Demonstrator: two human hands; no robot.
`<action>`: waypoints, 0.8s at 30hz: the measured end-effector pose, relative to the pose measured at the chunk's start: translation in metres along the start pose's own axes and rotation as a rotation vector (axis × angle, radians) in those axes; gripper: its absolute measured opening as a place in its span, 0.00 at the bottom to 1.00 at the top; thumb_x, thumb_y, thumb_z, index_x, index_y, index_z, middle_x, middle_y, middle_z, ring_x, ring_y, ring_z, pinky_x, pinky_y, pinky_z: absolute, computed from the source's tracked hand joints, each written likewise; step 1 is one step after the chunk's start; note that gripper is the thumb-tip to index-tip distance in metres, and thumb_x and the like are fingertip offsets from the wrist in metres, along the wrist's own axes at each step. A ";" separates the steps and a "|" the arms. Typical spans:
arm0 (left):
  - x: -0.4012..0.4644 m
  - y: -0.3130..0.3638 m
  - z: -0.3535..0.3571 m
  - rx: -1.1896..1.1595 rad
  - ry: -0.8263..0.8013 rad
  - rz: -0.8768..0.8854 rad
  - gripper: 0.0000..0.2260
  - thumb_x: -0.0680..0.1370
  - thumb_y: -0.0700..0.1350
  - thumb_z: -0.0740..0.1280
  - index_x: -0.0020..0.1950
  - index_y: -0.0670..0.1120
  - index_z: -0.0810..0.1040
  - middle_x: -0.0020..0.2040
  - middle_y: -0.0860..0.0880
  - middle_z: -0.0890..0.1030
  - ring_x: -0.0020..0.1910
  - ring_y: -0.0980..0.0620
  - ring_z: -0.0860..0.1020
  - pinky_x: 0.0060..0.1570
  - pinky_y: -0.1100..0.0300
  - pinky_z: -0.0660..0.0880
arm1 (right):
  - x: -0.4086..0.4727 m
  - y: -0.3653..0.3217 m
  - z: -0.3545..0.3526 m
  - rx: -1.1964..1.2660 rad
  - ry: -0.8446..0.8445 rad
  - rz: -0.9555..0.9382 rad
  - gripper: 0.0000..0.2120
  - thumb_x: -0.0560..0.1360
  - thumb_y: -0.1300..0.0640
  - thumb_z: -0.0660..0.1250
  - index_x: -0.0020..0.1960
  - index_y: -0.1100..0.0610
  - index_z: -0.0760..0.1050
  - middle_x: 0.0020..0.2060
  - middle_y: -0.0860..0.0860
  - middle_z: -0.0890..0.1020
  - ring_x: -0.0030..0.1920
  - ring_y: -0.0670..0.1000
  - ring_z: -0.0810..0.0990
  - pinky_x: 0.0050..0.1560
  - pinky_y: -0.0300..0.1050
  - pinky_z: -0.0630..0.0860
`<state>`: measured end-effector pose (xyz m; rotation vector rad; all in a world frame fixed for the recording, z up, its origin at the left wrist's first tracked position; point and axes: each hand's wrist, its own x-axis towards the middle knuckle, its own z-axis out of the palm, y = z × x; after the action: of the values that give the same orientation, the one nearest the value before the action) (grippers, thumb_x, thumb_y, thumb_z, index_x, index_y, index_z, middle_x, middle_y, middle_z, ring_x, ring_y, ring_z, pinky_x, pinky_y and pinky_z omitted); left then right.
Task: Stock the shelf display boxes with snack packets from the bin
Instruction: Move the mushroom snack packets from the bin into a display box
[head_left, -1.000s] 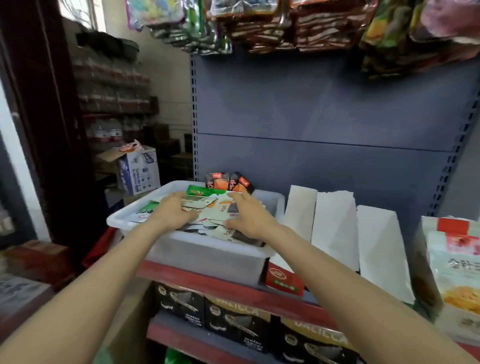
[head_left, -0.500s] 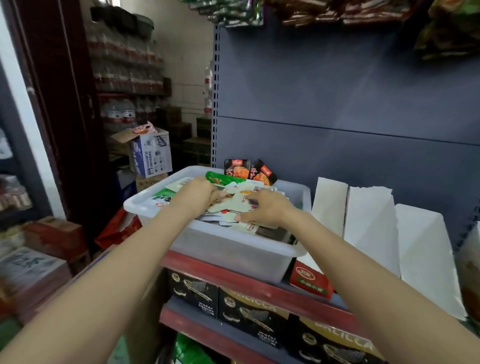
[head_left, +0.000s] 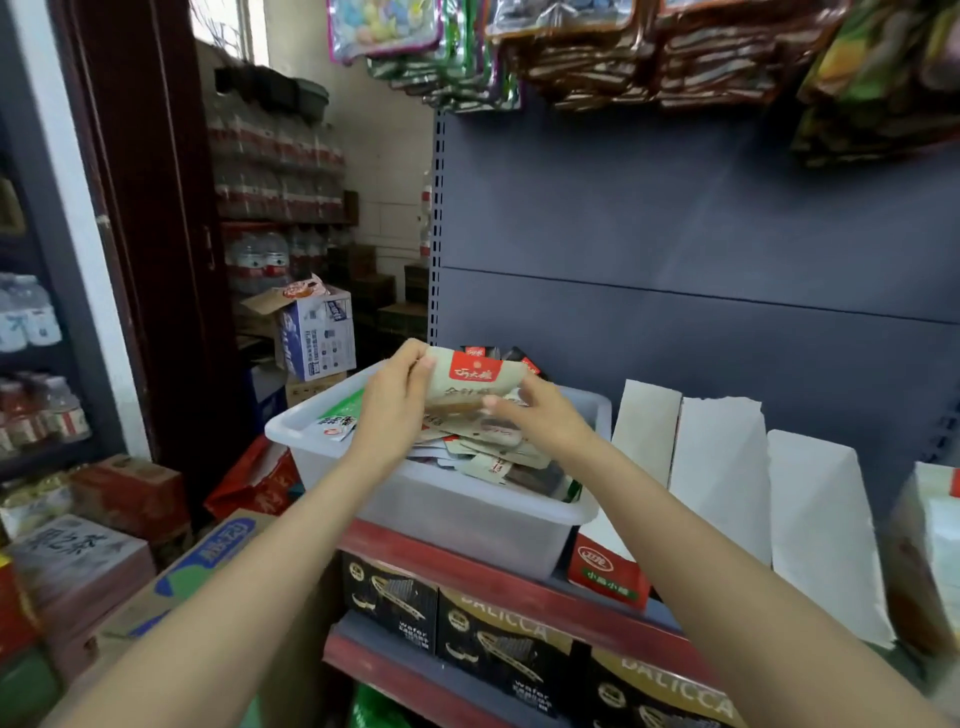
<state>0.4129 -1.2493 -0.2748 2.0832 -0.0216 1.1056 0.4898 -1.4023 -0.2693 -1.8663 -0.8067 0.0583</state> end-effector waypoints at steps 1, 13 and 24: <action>-0.001 0.008 0.003 -0.038 -0.006 0.009 0.10 0.82 0.43 0.55 0.44 0.42 0.71 0.36 0.52 0.73 0.34 0.58 0.69 0.33 0.64 0.64 | -0.006 -0.001 -0.004 0.036 0.030 -0.026 0.12 0.77 0.59 0.65 0.61 0.57 0.75 0.56 0.48 0.80 0.50 0.41 0.78 0.49 0.29 0.74; -0.024 0.110 0.064 -0.382 -0.336 0.011 0.17 0.75 0.35 0.69 0.60 0.49 0.71 0.47 0.51 0.83 0.43 0.61 0.81 0.42 0.65 0.78 | -0.106 -0.003 -0.104 0.412 0.434 -0.032 0.05 0.77 0.57 0.65 0.52 0.52 0.79 0.45 0.44 0.84 0.44 0.43 0.83 0.38 0.38 0.80; -0.075 0.217 0.182 -0.423 -0.567 -0.003 0.22 0.75 0.40 0.70 0.59 0.56 0.64 0.46 0.57 0.78 0.44 0.56 0.80 0.37 0.60 0.79 | -0.212 0.025 -0.228 0.109 0.788 -0.044 0.08 0.75 0.60 0.68 0.52 0.53 0.73 0.45 0.48 0.83 0.42 0.44 0.83 0.38 0.40 0.80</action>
<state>0.4192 -1.5416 -0.2560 1.9310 -0.4844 0.4242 0.4281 -1.7085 -0.2556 -1.5714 -0.2820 -0.6125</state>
